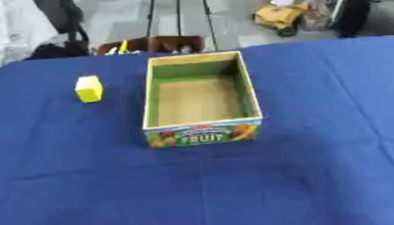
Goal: Pick up objects on the table and place them in the box.
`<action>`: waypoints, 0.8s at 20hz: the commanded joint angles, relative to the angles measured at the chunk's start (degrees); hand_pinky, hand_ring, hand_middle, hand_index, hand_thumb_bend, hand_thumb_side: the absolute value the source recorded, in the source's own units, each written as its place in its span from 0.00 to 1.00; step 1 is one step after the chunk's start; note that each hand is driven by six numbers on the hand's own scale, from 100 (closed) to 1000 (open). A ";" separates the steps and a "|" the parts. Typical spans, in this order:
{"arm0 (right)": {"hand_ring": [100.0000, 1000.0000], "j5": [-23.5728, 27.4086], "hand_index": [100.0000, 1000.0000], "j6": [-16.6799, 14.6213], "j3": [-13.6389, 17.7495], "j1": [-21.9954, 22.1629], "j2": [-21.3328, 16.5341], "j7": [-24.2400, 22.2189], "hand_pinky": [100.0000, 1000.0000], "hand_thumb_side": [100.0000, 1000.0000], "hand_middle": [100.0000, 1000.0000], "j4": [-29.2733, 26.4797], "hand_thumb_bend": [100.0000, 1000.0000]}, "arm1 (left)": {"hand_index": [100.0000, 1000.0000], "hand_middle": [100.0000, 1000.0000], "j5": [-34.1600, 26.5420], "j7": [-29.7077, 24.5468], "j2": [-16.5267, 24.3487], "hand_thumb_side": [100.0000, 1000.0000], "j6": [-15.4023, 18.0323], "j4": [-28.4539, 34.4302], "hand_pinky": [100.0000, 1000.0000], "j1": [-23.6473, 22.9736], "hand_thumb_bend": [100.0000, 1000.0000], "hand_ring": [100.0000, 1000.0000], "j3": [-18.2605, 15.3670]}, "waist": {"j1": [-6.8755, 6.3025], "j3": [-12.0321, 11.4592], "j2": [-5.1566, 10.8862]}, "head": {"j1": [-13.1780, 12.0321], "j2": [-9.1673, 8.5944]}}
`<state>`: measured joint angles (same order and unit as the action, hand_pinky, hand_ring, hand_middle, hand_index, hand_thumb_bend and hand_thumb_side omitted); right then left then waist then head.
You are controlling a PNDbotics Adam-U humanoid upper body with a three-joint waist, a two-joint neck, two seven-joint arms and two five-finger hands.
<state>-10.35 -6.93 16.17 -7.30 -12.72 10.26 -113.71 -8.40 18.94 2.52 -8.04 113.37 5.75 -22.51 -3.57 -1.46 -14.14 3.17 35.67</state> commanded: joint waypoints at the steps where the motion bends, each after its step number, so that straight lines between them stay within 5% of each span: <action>1: 0.75 0.51 0.60 -0.01 0.02 -0.43 -1.06 -0.06 0.63 0.47 0.46 -0.89 0.00 | 0.57 0.35 0.06 -0.06 1.11 0.65 0.01 1.22 0.22 0.29 0.02 0.31 -0.35 | 0.09 0.03 0.80 | 0.20 0.01; 11: 0.75 0.43 0.60 0.06 -0.11 -0.59 -1.02 -0.30 0.64 0.47 0.46 -0.89 0.00 | 0.57 0.35 0.22 -0.46 1.60 0.66 -0.24 1.22 0.21 -0.20 0.06 0.30 -0.07 | -0.22 0.45 0.59 | -4.11 2.39; 16: 0.75 -0.02 0.60 -0.11 -0.34 -0.68 -1.03 -0.79 0.64 0.47 0.46 -0.89 0.00 | 0.60 0.36 4.60 -0.27 7.64 0.71 -1.23 -1.66 0.21 -2.24 0.18 0.31 -0.49 | -0.60 0.88 -0.12 | -5.33 1.60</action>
<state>-10.32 -6.92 15.85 -7.55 -12.72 9.71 -113.71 -5.06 18.61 7.10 -9.12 111.71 3.43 -22.50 -4.26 -0.63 -14.95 -1.73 37.67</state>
